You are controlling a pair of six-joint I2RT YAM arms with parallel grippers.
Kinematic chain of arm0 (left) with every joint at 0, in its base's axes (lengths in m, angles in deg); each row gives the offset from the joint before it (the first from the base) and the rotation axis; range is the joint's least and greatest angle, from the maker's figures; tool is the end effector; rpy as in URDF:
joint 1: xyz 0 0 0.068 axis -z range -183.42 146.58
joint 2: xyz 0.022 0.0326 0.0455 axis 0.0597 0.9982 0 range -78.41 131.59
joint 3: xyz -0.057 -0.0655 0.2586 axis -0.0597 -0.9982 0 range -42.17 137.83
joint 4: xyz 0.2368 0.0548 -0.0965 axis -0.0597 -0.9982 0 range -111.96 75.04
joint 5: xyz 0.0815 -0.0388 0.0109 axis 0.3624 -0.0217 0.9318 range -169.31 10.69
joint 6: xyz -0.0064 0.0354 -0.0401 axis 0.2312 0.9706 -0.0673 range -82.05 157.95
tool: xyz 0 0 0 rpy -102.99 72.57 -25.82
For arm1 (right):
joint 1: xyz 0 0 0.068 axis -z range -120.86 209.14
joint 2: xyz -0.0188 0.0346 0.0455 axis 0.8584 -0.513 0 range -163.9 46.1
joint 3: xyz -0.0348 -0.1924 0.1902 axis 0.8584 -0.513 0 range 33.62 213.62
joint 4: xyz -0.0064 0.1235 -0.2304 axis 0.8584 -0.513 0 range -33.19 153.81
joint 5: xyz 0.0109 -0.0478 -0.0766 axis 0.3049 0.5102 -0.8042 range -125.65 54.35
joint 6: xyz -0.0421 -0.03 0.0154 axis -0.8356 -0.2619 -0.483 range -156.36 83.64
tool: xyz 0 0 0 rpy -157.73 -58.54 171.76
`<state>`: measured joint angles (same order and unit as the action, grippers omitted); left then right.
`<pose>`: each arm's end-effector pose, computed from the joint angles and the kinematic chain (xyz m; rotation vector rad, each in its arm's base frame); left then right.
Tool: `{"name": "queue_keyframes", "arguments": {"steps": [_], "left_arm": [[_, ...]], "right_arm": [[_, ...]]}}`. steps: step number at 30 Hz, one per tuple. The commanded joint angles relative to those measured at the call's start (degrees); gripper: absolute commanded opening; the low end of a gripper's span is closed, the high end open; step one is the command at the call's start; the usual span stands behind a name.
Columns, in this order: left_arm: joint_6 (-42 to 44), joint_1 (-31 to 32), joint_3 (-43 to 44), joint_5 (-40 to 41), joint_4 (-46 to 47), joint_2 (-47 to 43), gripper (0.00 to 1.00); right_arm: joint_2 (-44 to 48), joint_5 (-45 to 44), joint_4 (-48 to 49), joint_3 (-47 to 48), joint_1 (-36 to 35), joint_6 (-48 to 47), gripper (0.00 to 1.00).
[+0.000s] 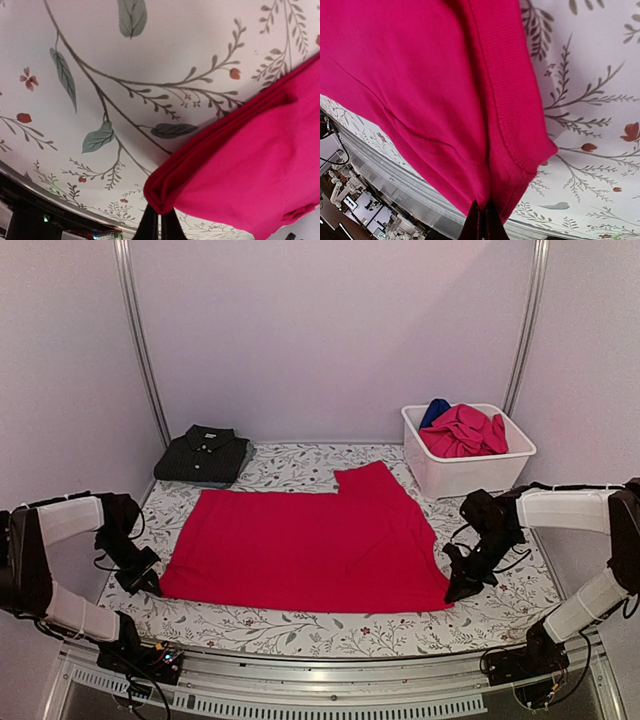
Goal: Fold and stack the mixed laundry pile
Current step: Move the 1/3-folded T-shirt to the center of the board.
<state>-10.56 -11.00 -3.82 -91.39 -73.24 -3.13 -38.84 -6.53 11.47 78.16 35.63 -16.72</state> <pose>0.1746 0.0157 0.1612 1.4105 -2.6169 0.2475 0.1923 0.1026 0.1583 0.0781 -2.8363 -0.6604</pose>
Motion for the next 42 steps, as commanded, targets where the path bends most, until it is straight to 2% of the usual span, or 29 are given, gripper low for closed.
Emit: {"name": "queue_keyframes", "arguments": {"steps": [1, 2, 3, 4, 5, 6, 9, 11, 15, 20, 25, 33, 42], "left_arm": [[-1.2, 0.5, -0.8, -1.2, -4.0, -2.4, 0.00], [-1.3, 0.8, -0.9, -1.8, -4.3, -2.7, 0.00], [-1.4, 0.9, -0.9, -2.3, -4.6, -3.1, 0.05], [-1.4, 1.1, -0.6, -2.8, -5.2, -3.4, 0.12], [-1.0, 1.0, 0.1, -2.9, -5.9, -3.9, 0.19], [-0.6, 1.0, 1.6, -2.2, -6.7, -4.3, 0.26], [2.1, 1.1, 9.5, 1.8, -8.0, -5.6, 0.50], [5.4, 1.1, 16.1, 3.4, -6.5, -4.9, 0.57], [11.2, 4.0, 21.9, -6.8, 4.0, 1.0, 0.58], [10.5, 7.4, 21.6, -13.2, 20.4, 8.4, 0.56], [11.2, 10.7, 23.0, -13.1, 25.4, 18.5, 0.50], [11.3, 11.7, 18.4, -7.7, 25.5, 24.8, 0.43], [8.3, 11.5, 6.1, -5.2, 22.9, 18.3, 0.41]], "right_arm": [[3.3, 3.0, -3.5, -0.9, -3.5, 4.1, 0.00], [3.7, 3.7, -3.5, -1.3, -3.8, 5.0, 0.00], [4.3, 4.3, -3.7, -1.7, -3.9, 5.4, 0.04], [4.7, 4.8, -4.4, -1.8, -3.9, 5.8, 0.17], [5.3, 4.5, -5.5, -1.1, -3.9, 5.7, 0.36], [5.7, 2.3, -6.9, 0.3, -3.8, 5.5, 0.47], [5.9, -2.7, -10.1, 6.9, -1.8, 3.8, 0.60], [4.0, -4.2, -8.4, 11.1, 0.7, 2.1, 0.60], [-3.8, -6.7, -2.6, 20.0, 2.1, -1.9, 0.54], [-16.4, -4.5, 5.5, 29.5, 2.1, -4.3, 0.47], [-26.4, -2.6, 10.9, 34.2, 2.0, -4.3, 0.44], [-30.1, -5.9, 13.2, 29.5, 1.7, -5.3, 0.43], [-25.0, -5.2, 13.2, 18.4, -0.4, -3.8, 0.43]]}}
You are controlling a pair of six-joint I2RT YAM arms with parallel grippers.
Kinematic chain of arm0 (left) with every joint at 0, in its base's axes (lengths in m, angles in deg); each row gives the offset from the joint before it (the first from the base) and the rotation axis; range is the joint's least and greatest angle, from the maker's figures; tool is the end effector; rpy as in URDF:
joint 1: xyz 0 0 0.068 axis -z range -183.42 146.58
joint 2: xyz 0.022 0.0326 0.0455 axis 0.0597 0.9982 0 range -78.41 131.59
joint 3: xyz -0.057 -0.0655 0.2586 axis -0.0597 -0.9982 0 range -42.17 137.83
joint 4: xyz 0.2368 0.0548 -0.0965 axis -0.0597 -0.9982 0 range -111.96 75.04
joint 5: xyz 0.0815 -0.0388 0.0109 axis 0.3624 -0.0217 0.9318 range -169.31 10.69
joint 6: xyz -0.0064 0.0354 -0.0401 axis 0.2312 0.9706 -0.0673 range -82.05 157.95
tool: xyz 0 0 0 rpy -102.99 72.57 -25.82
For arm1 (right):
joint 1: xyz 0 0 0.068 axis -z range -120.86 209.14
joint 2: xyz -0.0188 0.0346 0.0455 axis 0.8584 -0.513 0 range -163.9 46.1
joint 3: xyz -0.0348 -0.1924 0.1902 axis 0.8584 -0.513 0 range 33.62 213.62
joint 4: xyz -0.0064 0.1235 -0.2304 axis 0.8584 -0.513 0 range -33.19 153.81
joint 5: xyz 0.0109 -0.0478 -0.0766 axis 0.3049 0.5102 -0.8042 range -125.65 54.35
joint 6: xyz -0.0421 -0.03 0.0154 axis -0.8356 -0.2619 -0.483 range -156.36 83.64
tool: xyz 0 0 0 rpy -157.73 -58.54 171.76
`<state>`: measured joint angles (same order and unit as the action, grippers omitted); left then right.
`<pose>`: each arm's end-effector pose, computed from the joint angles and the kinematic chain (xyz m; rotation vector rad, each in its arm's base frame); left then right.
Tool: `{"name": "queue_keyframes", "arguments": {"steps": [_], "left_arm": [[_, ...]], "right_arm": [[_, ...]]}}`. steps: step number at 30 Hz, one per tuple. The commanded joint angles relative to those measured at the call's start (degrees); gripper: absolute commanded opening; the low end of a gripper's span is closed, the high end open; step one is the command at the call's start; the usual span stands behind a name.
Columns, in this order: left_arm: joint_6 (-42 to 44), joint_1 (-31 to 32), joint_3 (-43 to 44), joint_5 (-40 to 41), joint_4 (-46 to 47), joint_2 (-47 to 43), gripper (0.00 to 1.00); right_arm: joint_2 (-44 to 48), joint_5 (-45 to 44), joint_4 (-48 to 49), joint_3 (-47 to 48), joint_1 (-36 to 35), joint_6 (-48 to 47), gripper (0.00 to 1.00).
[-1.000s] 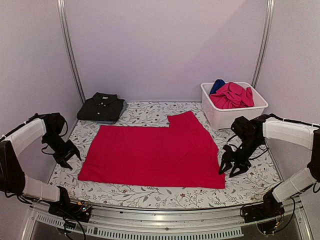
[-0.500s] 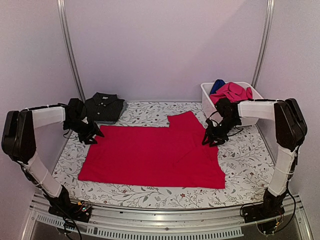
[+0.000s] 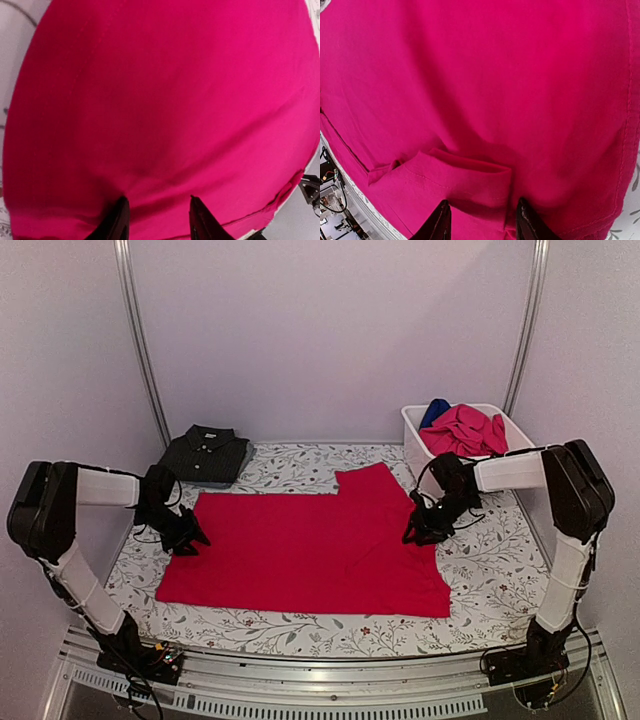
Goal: Fold and stack the mixed laundry pile
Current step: Move the 1/3-folded T-shirt to the center of the board, then pick up the 1/3-folded T-shirt from the center of the board.
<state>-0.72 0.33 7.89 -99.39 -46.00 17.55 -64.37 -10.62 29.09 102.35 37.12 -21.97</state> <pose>0.2840 -0.0309 0.1372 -0.8407 2.8747 -0.6184 0.3281 0.1490 0.1391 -0.2753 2.9548 0.7356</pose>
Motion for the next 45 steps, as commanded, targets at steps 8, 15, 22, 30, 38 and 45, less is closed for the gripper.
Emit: {"name": "queue_keyframes", "arguments": {"steps": [8, 15, 22, 30, 38, 45], "left_arm": [[-0.9, -0.9, -10.4, 3.7, -8.7, -9.4, 0.41], [2.8, -3.7, -4.0, 2.5, -10.6, -11.1, 0.49], [7.7, -4.7, 9.4, 0.4, -5.9, -4.5, 0.63], [7.9, -5.3, 20.8, 0.8, -3.6, 3.5, 0.64], [9.6, -6.3, 26.1, 5.7, -4.9, 8.2, 0.65], [10.0, -7.0, 27.9, 7.4, -4.2, 11.2, 0.65]], "right_arm": [[4.7, 1.4, -6.6, -7.9, -4.2, 2.6, 0.44], [6.4, 1.6, -9.5, -2.0, -3.3, 0.4, 0.44], [-1.9, -3.9, -9.4, 19.2, -2.4, -0.9, 0.45], [-15.8, -14.5, -10.9, 39.5, -2.5, -1.7, 0.44], [-24.0, -22.6, -11.8, 44.1, -2.6, -4.6, 0.42], [-26.5, -27.4, -11.6, 44.2, -2.6, -6.9, 0.44]]}}
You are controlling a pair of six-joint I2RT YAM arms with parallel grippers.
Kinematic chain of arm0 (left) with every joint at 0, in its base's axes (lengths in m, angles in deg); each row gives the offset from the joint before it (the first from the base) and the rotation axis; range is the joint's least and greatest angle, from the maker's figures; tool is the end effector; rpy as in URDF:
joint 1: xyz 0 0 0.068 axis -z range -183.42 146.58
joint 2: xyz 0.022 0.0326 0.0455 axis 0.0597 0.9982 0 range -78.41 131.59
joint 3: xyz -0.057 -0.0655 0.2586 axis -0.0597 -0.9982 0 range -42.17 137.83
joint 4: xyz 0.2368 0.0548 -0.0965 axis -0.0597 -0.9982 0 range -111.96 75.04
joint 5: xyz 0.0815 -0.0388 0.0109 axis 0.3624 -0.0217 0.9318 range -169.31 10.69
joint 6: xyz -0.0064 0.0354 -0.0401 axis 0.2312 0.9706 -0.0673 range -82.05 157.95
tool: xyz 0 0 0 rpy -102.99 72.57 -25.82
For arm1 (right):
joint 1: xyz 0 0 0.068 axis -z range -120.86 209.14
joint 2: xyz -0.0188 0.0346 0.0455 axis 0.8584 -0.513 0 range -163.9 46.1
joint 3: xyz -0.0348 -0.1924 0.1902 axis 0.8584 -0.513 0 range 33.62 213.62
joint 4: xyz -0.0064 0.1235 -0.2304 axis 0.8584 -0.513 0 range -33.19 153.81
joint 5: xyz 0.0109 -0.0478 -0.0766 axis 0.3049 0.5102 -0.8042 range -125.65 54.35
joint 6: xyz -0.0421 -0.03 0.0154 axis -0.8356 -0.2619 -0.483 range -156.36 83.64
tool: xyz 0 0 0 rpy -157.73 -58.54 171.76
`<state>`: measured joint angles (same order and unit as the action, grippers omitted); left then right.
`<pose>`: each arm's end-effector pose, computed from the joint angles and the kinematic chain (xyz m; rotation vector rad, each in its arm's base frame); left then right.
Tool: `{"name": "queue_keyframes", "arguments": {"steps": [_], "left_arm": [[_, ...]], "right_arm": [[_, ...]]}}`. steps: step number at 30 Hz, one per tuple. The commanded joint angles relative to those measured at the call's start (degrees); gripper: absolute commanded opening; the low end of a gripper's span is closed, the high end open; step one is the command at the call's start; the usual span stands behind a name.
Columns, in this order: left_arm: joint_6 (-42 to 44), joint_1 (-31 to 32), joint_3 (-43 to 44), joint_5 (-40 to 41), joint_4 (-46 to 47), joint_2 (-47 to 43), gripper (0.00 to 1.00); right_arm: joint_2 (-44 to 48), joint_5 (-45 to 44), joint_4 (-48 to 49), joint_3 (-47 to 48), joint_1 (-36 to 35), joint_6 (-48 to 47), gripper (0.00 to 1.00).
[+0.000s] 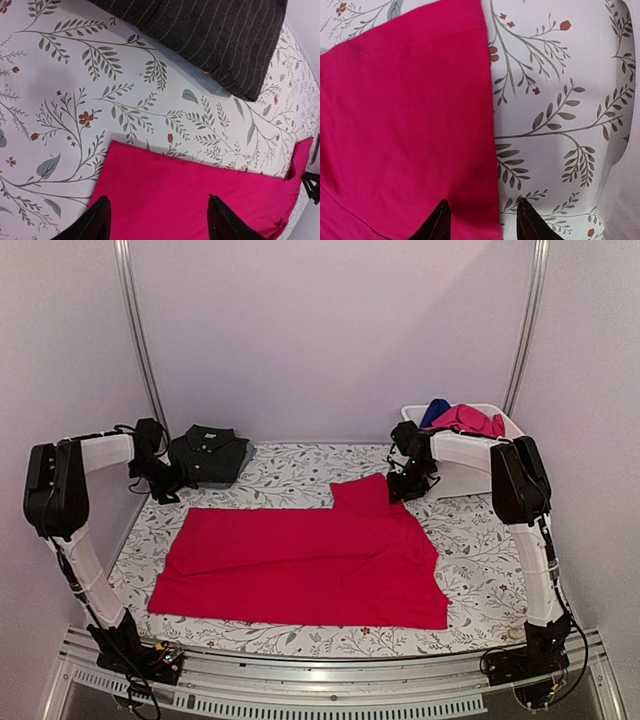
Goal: Fold and stack the mixed laundry pile
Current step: Pick up the 1/3-folded T-shirt from the center of the board.
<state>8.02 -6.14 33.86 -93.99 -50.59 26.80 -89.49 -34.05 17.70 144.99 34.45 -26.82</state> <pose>0.3787 0.0090 0.2030 -0.6931 2.6459 -0.4862 0.4480 0.2071 0.1491 -0.3779 2.7906 0.1813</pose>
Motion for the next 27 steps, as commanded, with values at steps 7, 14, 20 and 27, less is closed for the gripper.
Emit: {"name": "queue_keyframes", "arguments": {"steps": [7, 14, 20, 27], "left_arm": [[2.9, -0.7, 2.6, 5.9, 1.5, 3.6, 0.65], [8.0, -3.1, 4.3, 5.5, -1.8, 6.7, 0.64], [11.3, -4.5, 4.0, -0.3, 0.3, 8.3, 0.55], [14.4, -4.1, 5.3, -0.4, 0.2, 11.7, 0.44]], "right_arm": [[-4.0, 2.1, 1.1, 1.1, 0.1, -2.8, 0.38], [-4.1, 5.8, 1.2, 1.2, 0.8, -3.0, 0.08], [-2.6, 6.2, 1.9, 2.0, 2.1, -2.0, 0.00], [-2.4, 6.8, 1.9, 1.9, 2.1, -2.1, 0.00]]}}
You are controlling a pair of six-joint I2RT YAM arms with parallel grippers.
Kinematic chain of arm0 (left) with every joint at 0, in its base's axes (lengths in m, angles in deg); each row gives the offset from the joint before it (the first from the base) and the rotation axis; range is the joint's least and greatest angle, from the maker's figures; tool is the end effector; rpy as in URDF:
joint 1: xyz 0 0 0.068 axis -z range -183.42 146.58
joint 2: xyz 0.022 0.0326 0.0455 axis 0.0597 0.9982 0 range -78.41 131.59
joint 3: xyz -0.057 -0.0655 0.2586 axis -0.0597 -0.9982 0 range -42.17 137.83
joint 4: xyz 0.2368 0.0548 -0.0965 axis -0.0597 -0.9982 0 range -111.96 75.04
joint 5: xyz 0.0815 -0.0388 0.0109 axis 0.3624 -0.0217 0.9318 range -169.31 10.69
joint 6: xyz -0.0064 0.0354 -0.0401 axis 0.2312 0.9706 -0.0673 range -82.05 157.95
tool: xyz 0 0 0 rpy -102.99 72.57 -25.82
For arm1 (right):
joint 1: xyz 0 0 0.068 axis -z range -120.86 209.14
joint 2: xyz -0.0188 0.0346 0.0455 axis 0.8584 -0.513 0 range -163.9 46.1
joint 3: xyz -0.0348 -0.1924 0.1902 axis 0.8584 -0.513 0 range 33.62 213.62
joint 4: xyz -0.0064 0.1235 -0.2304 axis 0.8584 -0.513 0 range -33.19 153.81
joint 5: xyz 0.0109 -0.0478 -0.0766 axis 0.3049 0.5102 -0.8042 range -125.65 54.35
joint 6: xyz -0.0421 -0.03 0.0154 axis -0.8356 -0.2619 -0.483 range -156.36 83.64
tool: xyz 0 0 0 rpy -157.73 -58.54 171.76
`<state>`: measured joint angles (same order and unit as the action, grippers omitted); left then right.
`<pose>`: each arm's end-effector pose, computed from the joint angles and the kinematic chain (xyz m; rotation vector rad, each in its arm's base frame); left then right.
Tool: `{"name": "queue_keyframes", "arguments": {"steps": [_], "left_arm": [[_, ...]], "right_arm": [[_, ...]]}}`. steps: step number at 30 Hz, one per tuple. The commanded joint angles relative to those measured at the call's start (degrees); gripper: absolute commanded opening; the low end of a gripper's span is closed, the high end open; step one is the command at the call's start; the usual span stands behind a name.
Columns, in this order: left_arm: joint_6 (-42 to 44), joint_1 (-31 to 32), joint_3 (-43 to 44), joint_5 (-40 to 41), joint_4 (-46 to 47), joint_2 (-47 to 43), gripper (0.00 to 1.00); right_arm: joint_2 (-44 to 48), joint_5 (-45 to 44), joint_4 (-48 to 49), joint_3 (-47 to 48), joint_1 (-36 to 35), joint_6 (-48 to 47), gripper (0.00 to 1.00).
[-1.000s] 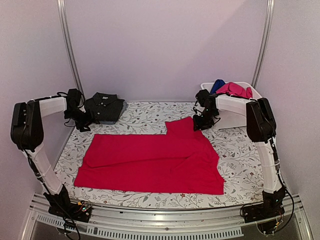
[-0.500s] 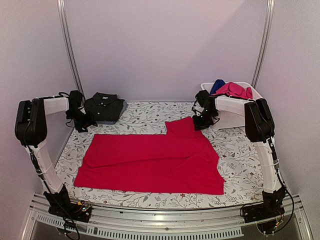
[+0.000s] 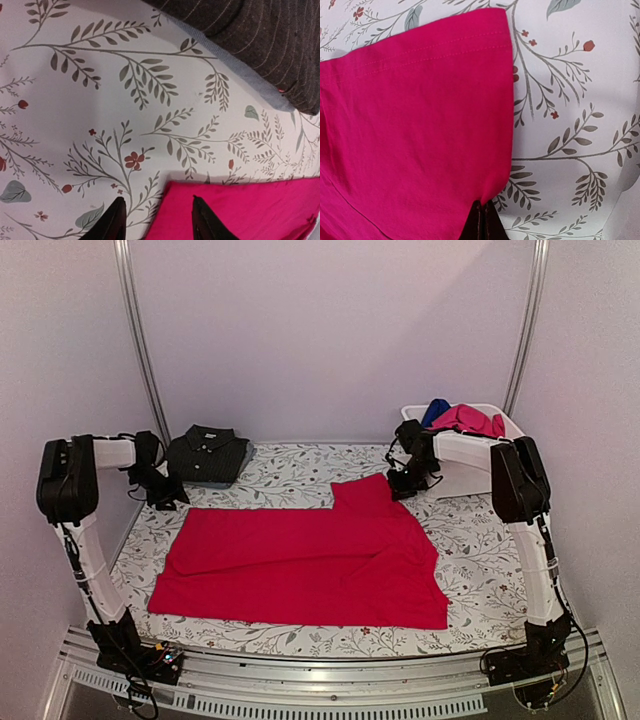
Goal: Fold and stack the mixed laundry pile
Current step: Pick up the 1/3-folded T-shirt from the center of the board.
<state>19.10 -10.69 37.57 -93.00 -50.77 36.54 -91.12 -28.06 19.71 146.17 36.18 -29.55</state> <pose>0.3994 0.0425 0.1579 -0.5806 2.7520 -0.3835 0.4596 0.1998 0.1431 -0.4278 2.7679 0.3144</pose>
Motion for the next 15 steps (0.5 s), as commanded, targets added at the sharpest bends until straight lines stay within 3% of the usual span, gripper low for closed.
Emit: {"name": "queue_keyframes", "arguments": {"steps": [1, 15], "left_arm": [[3.8, 0.7, 1.8, -1.2, 0.4, 2.4, 0.42], [9.1, 4.7, 3.6, 2.6, -2.4, 7.5, 0.31]], "right_arm": [[-0.7, 0.8, 0.0, 0.7, 0.4, 0.7, 0.00], [-0.8, 0.9, 0.1, 1.0, 0.4, 1.2, 0.00]]}}
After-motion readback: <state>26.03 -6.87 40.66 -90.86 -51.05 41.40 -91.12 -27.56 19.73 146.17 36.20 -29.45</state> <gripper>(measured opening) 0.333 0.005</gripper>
